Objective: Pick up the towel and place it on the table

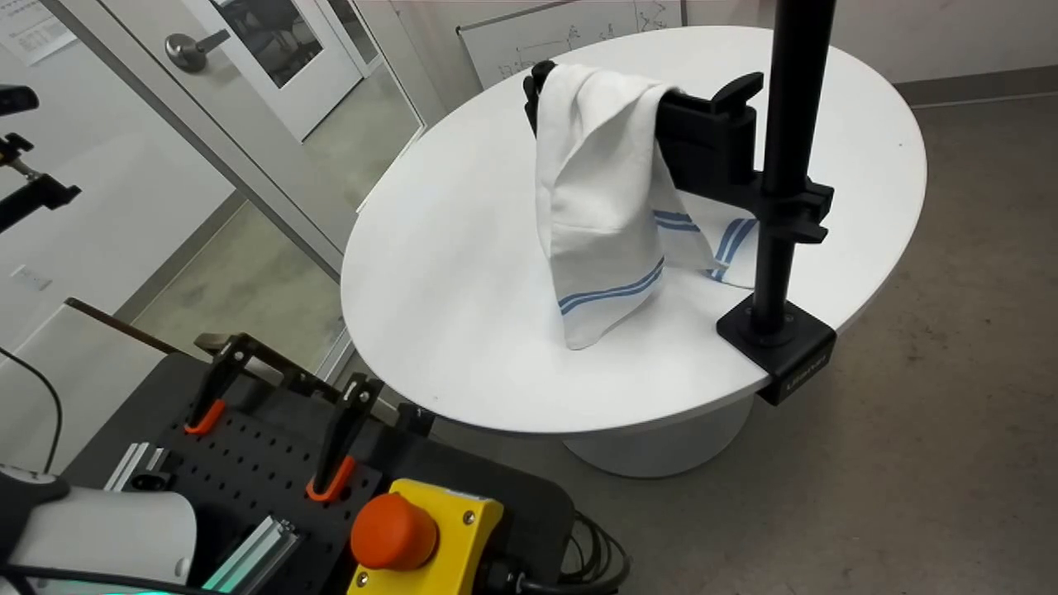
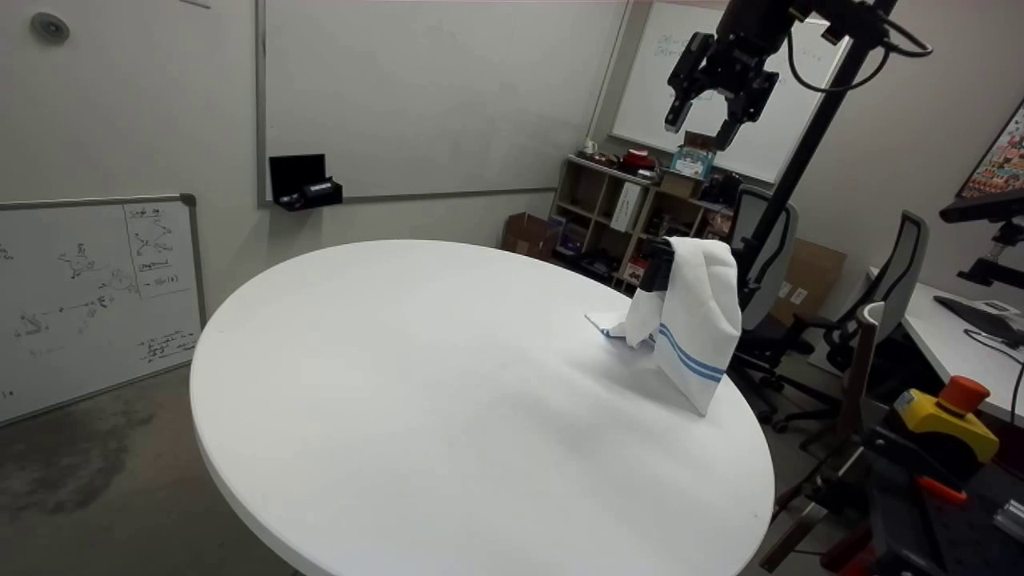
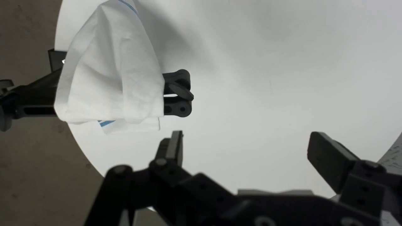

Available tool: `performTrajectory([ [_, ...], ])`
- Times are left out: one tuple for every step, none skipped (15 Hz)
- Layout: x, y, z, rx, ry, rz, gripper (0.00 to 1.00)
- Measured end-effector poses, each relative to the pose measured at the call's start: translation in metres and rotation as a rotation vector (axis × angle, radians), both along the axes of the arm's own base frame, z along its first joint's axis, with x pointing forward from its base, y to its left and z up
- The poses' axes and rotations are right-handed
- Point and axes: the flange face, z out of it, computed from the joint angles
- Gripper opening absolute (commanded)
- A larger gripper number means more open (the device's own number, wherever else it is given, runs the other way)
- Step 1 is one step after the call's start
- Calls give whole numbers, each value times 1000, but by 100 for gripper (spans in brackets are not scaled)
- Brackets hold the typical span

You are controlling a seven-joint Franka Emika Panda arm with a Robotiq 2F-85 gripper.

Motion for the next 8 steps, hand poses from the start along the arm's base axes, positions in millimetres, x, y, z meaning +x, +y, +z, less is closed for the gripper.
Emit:
performTrajectory([
  [3,-10,-5,15,13,-4,100],
  [5,-19,-10,24,28,-11,100],
  [8,-28,-14,29,43,-16,100],
  [9,-35,-18,32,60,-25,100],
  [10,-42,-22,35,76,-35,100],
  [11,-48,-25,38,91,-45,100],
  [12,-53,-28,39,104,-54,100],
  [12,-58,-31,40,115,-60,100],
])
